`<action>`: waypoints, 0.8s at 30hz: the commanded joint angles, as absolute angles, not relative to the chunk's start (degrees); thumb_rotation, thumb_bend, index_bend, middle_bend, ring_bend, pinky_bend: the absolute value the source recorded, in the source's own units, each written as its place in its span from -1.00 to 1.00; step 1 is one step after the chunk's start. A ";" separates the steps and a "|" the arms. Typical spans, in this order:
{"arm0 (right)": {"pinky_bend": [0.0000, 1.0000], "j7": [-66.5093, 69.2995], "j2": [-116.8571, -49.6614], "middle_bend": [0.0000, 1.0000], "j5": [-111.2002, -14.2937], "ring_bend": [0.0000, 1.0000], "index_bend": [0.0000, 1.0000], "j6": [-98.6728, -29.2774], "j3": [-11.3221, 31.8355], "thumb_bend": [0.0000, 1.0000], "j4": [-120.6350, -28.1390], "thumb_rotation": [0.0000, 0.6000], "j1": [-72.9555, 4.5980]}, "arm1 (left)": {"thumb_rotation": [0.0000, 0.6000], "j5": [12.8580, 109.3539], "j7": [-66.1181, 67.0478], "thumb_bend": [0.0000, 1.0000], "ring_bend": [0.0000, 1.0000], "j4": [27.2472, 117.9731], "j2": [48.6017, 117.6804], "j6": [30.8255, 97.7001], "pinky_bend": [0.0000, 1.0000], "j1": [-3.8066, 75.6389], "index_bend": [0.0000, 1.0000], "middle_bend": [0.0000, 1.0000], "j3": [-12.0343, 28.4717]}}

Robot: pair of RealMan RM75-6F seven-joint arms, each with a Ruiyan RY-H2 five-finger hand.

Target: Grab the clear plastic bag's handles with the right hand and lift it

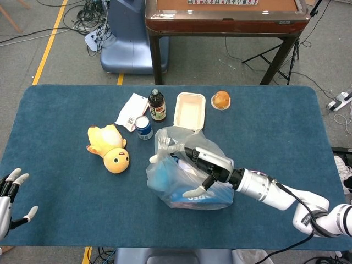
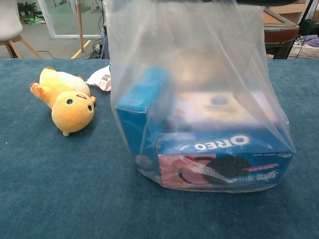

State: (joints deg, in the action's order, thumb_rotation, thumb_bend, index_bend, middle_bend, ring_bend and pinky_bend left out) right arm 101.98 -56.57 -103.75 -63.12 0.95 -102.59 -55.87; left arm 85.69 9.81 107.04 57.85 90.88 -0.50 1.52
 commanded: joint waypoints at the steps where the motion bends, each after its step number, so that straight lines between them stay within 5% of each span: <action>1: -0.81 108.75 -57.10 -0.60 -105.19 -0.88 -0.94 -65.75 -0.13 -1.00 -101.96 1.00 -56.33 | 1.00 85.76 9.67 -0.65 -0.81 107.06 57.79 90.95 -0.98 -0.60 -0.64 -0.83 1.46; 10: -0.72 113.14 -57.79 -0.44 -104.54 -0.74 -0.72 -71.15 -1.13 -1.00 -99.51 1.00 -54.18 | 1.00 86.20 9.58 -0.65 -0.81 107.34 57.67 90.85 -0.98 -0.61 -0.64 -0.83 1.38; 16: -0.71 108.47 -58.26 -0.43 -102.90 -0.72 -0.70 -66.10 -2.54 -1.00 -99.18 1.00 -54.68 | 1.00 85.90 9.53 -0.65 -0.81 107.10 57.66 90.48 -0.98 -0.56 -0.64 -0.83 1.40; 24: -0.88 107.11 -59.28 -0.74 -104.78 -0.96 -0.92 -62.01 -2.64 -1.00 -97.77 1.00 -58.33 | 1.00 85.72 9.22 -0.65 -0.81 107.00 57.54 90.64 -0.98 -0.76 -0.64 -0.83 1.46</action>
